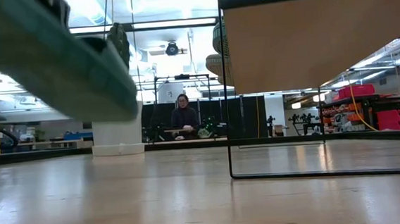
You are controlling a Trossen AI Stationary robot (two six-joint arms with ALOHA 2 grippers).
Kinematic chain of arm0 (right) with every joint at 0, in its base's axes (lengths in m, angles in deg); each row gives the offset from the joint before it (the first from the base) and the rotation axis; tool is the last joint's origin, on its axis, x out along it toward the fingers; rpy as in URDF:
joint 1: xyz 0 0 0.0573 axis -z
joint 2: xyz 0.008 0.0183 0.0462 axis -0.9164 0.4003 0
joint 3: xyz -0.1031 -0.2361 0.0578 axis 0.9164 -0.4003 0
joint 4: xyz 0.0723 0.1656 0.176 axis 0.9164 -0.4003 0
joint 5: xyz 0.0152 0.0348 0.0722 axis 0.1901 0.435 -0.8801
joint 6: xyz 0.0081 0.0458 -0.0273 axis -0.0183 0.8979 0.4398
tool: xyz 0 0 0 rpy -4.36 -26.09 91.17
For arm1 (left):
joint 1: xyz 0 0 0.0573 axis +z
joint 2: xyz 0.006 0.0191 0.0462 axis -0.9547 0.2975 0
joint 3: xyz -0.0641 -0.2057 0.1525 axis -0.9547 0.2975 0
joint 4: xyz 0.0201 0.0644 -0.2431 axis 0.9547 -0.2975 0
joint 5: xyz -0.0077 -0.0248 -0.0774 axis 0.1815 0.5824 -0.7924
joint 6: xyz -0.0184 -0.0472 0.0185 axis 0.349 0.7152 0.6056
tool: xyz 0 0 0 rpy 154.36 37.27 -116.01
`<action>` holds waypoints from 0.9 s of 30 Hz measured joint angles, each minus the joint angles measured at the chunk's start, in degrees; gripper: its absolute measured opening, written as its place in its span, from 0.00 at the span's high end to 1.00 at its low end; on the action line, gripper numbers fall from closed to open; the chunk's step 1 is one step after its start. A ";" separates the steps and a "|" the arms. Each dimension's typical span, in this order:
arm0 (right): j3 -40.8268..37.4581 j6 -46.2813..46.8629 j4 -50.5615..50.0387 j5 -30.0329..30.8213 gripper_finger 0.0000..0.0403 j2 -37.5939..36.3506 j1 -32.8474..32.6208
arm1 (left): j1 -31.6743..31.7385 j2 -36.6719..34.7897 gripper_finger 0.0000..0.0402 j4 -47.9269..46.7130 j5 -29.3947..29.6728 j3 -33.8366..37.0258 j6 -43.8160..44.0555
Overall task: Pick and place slides into the shelf
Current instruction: Put the green slide on the shelf
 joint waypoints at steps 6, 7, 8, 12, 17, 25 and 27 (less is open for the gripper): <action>0.00 -0.79 0.00 0.11 0.64 0.00 -0.87 | -0.81 -0.02 0.97 -15.13 -0.17 -11.40 4.55; 0.00 -0.99 -0.02 0.15 0.64 0.00 -1.25 | -0.97 -0.02 0.97 -17.90 -0.16 -13.24 6.44; 0.00 -1.11 -0.10 0.15 0.64 0.00 -1.66 | -1.17 -0.02 0.97 -20.32 -0.18 -15.11 8.91; 0.00 -1.05 -0.93 1.17 0.64 0.00 -3.62 | -1.94 -0.13 0.97 -27.99 -0.86 -22.35 20.64; 0.00 1.25 -3.29 4.96 0.64 0.00 -6.83 | -2.93 -0.13 0.97 -29.55 -0.72 -30.06 30.07; 0.00 7.32 -6.51 13.17 0.64 0.00 -12.76 | -1.98 -0.15 0.97 -29.25 -3.85 -35.87 37.72; 0.00 8.34 -6.58 15.39 0.64 0.00 -14.17 | -1.92 -0.15 0.97 -28.80 -4.04 -36.07 39.16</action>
